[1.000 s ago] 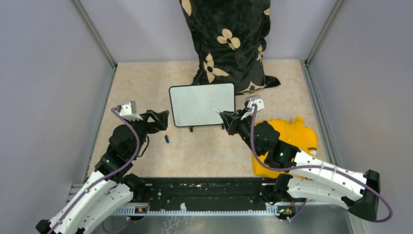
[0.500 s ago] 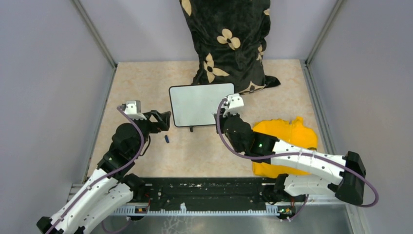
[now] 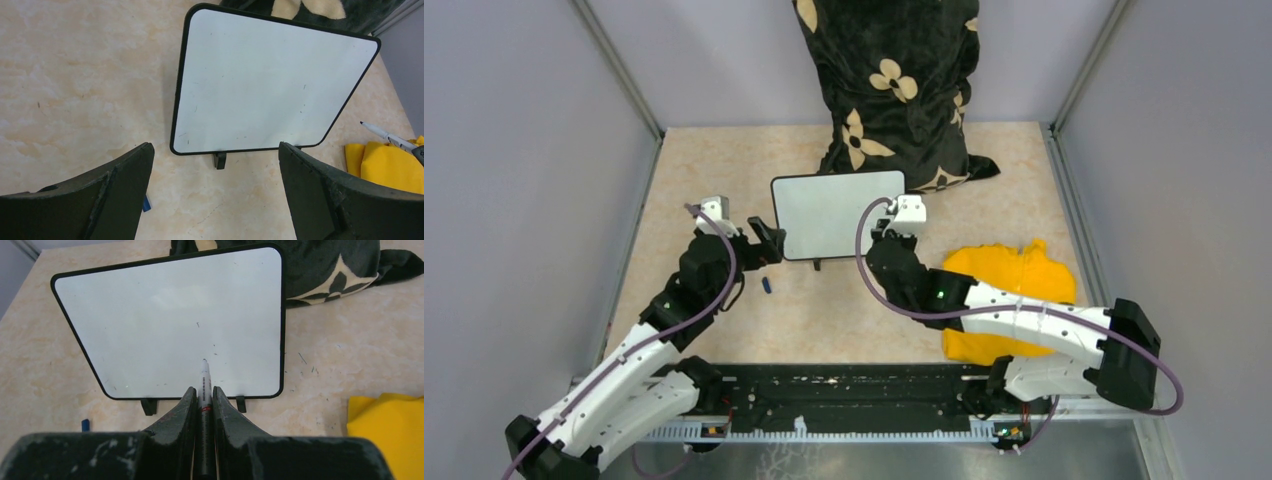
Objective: Write a sentence on the whiteboard
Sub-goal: Move the whiteboard stand to the center of the board.
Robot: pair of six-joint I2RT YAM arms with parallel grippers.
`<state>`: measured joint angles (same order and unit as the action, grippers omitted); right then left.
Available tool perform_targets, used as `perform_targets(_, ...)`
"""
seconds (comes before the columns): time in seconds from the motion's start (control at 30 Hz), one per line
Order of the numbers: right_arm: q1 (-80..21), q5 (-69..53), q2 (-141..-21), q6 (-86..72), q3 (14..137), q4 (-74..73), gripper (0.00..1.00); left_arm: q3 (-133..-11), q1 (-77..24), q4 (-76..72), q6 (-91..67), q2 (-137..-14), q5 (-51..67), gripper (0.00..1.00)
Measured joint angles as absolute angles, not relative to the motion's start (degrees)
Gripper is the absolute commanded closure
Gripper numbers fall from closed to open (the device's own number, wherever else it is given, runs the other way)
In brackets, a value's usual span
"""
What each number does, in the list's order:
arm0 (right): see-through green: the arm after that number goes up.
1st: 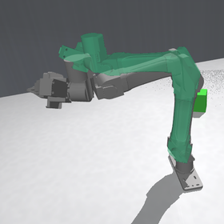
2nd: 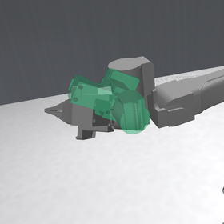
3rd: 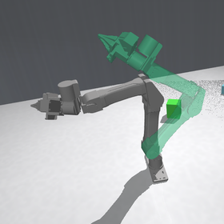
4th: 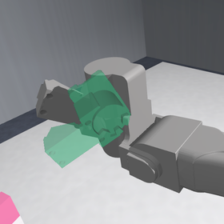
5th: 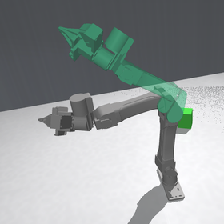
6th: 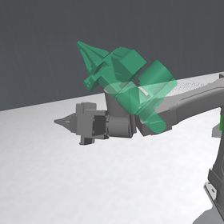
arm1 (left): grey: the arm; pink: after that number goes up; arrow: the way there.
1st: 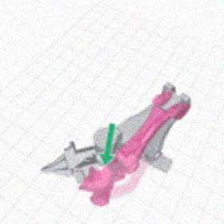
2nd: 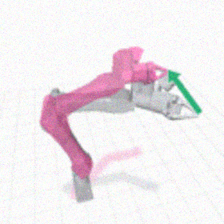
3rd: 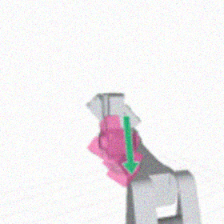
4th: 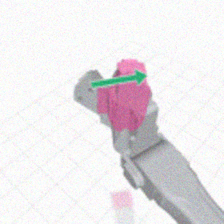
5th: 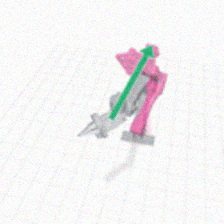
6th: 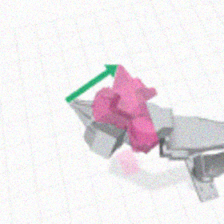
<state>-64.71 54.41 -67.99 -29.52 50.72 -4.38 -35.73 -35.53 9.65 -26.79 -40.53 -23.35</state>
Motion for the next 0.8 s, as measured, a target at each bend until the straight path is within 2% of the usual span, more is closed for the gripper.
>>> perform_targets(0.1,-63.9,53.5,-68.5,-28.5,50.7,-4.8,1.00,-36.6,-35.5,9.7,-26.9,-43.0,-21.9,0.01)
perform_targets(0.27,-59.7,45.4,-68.2,-26.2,50.5,-6.0,1.00,-36.8,-35.6,9.5,-25.2,-46.4,-17.3,0.01)
perform_targets(0.43,-58.6,37.9,-62.6,-23.9,44.8,-4.2,1.00,-36.5,-35.6,8.3,-24.1,-47.0,-10.9,0.04)
perform_targets(0.57,-58.6,33.0,-59.0,-23.0,42.0,-2.7,1.00,-35.6,-35.6,7.1,-24.8,-48.7,-7.8,0.13)
perform_targets(0.8,-58.6,27.5,-55.8,-22.0,42.0,-1.7,1.00,-35.8,-35.6,6.5,-26.9,-59.8,-4.4,0.31)
